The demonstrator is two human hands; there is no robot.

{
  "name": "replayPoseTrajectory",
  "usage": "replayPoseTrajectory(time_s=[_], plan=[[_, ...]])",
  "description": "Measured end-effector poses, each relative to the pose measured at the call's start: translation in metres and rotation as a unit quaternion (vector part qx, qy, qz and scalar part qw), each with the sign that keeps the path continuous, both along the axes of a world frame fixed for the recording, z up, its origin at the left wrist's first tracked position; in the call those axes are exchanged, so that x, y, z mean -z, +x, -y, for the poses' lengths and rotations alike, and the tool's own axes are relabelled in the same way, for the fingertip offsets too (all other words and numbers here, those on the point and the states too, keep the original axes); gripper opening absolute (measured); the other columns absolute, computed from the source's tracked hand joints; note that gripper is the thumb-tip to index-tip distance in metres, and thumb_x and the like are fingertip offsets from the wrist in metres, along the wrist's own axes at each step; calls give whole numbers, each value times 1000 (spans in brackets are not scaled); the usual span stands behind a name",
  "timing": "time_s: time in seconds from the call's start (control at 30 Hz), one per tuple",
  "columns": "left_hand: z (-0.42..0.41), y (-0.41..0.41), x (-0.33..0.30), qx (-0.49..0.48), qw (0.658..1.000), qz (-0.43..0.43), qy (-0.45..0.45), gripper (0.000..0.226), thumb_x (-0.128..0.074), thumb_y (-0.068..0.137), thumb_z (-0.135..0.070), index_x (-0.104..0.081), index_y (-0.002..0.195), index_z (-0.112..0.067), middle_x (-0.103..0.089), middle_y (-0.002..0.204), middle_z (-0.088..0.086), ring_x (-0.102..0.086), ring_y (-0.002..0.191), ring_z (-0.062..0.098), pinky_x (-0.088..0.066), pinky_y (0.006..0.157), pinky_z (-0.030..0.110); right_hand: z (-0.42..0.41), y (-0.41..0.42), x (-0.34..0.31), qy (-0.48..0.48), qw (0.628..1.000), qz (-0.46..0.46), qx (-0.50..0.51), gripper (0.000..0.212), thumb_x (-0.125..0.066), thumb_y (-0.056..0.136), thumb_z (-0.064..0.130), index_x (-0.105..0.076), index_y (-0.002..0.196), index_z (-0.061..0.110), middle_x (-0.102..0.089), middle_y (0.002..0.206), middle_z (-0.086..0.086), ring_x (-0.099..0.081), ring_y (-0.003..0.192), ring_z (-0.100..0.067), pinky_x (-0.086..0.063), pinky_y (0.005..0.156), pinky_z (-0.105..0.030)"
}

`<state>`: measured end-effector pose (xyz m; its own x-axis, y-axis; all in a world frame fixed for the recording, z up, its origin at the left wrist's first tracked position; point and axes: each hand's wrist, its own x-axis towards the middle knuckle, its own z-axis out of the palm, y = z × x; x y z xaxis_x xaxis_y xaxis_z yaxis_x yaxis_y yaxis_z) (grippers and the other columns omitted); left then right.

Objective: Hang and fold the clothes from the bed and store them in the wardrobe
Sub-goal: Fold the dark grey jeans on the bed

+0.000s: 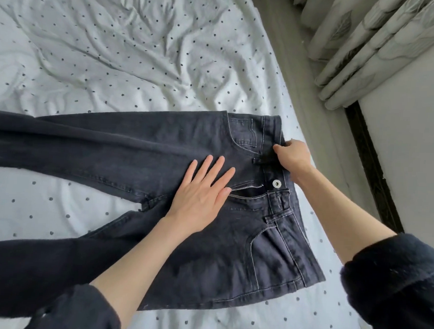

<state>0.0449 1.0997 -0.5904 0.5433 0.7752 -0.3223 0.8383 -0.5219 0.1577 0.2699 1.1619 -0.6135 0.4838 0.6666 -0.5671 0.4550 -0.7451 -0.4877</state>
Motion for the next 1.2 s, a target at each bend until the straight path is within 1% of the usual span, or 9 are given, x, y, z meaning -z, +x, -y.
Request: replayPoseTrajectory(time_s=[0.13, 0.27, 0.37, 0.53, 0.63, 0.77, 0.9, 1.03, 1.2], plan=[[16, -45, -7, -16, 999, -12, 27, 52, -15, 100, -40, -9, 150, -26, 0, 159, 3, 4, 146, 28, 8, 116, 43, 12, -22, -14, -40, 994, 30, -93, 58, -42, 97, 39, -36, 135, -4, -43, 138, -19, -44, 124, -35, -37, 95, -36], [32, -105, -15, -72, 997, -15, 11, 53, -24, 101, -37, -5, 150, -27, 8, 158, 2, 7, 146, 27, 1, 117, 44, 20, -59, -41, -45, 971, 120, -201, 62, -33, 98, 42, -27, 142, -1, -21, 153, -18, -18, 141, -32, -17, 114, -46], [53, -170, -28, -119, 992, -35, 8, 55, -21, 100, -43, -6, 151, -27, 7, 158, 5, 6, 146, 26, 1, 117, 42, 40, -123, -65, -2, 943, 172, -285, 58, -33, 99, 40, -25, 146, 7, -11, 157, -12, -6, 145, -27, -6, 115, -49], [84, -263, -48, -130, 991, -9, 41, 54, -22, 95, -38, -51, 135, -15, -41, 146, 12, -37, 136, 29, -30, 110, 51, 92, -247, -75, 53, 913, 183, -361, 58, -35, 100, 37, -15, 150, 16, -5, 159, -8, -2, 146, -25, -3, 116, -48], [95, -312, -52, -139, 989, 11, 55, 53, -26, 94, -38, -54, 132, -14, -52, 135, 7, -47, 127, 24, -29, 112, 46, 129, -320, -75, 91, 909, 167, -372, 57, -35, 100, 36, -15, 150, 18, -5, 159, -7, -3, 146, -24, -3, 116, -48], [98, -392, -52, -129, 986, 10, 102, 47, -56, 90, -35, -53, 133, -16, -58, 127, 3, -51, 123, 23, -23, 110, 55, 165, -415, -73, 100, 890, 129, -425, 55, -32, 100, 39, -16, 149, 20, -2, 159, -3, 3, 146, -21, 2, 117, -47], [82, -488, -50, -158, 986, -33, 53, 64, -46, 94, -45, -20, 149, -27, -28, 151, 0, -18, 143, 21, -10, 115, 50, 178, -487, -72, 105, 875, 146, -449, 62, -36, 98, 43, -12, 151, 21, -4, 159, -2, 3, 146, -20, 5, 115, -51], [95, -546, -38, -176, 984, -37, -1, 89, -51, 91, -48, 16, 145, -31, 9, 159, 3, 11, 146, 21, -10, 117, 49, 183, -523, -74, 118, 854, 160, -481, 73, -47, 94, 42, -6, 151, 23, 1, 159, -4, 5, 146, -22, 4, 114, -54], [135, -569, -11, -193, 979, -54, -31, 102, -64, 84, -43, 18, 143, -32, 37, 146, 3, 27, 139, 26, -3, 116, 52, 193, -557, -69, 134, 763, 232, -588, 81, -64, 83, 46, -23, 149, 23, -4, 159, -9, -2, 145, -31, 3, 111, -60]])
